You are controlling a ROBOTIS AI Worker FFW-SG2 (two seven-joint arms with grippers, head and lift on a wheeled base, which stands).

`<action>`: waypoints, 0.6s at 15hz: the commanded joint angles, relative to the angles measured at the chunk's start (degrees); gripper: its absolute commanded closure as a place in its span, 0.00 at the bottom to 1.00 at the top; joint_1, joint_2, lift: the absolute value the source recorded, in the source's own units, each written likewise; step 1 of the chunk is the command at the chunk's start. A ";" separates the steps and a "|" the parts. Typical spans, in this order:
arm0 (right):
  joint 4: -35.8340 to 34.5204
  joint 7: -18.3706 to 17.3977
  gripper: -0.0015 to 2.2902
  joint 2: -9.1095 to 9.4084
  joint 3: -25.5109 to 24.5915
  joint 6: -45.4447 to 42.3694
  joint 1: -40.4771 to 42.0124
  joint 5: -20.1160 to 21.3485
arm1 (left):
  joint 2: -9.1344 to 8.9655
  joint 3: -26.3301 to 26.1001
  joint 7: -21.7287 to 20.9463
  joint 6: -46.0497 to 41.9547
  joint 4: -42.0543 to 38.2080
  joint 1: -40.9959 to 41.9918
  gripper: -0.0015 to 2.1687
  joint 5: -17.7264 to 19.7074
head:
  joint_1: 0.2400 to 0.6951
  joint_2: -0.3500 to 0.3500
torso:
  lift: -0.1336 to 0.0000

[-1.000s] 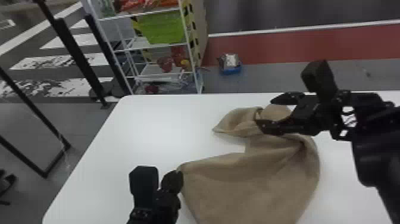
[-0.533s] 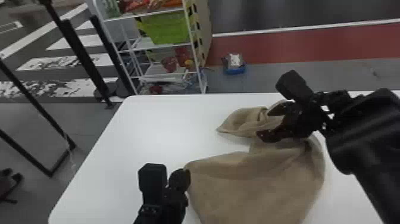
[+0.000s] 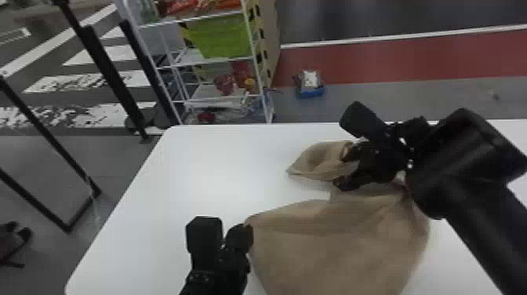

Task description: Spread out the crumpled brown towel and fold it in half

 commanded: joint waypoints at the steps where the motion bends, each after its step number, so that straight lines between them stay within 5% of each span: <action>1: 1.79 -1.38 0.25 0.05 1.52 -2.74 -0.10 1.27 | 0.15 0.00 0.00 -0.54 0.24 -0.10 0.67 0.08 | 1.00 0.89 | 0.07; 3: 2.31 -3.14 0.36 0.05 1.96 -5.55 0.26 0.92 | 0.23 0.00 -0.09 -0.54 0.68 -0.37 0.67 0.17 | 1.00 0.89 | 0.07; 6: 1.70 -3.84 0.73 0.05 1.78 -7.14 1.22 0.83 | 0.50 0.09 0.00 -0.54 1.12 -0.72 0.67 0.34 | 1.00 0.91 | 0.07; 9: 0.64 -3.76 0.88 0.05 0.11 -7.14 2.19 0.66 | 0.59 0.62 0.00 -0.89 1.47 -0.98 0.67 0.52 | 1.00 0.92 | 0.07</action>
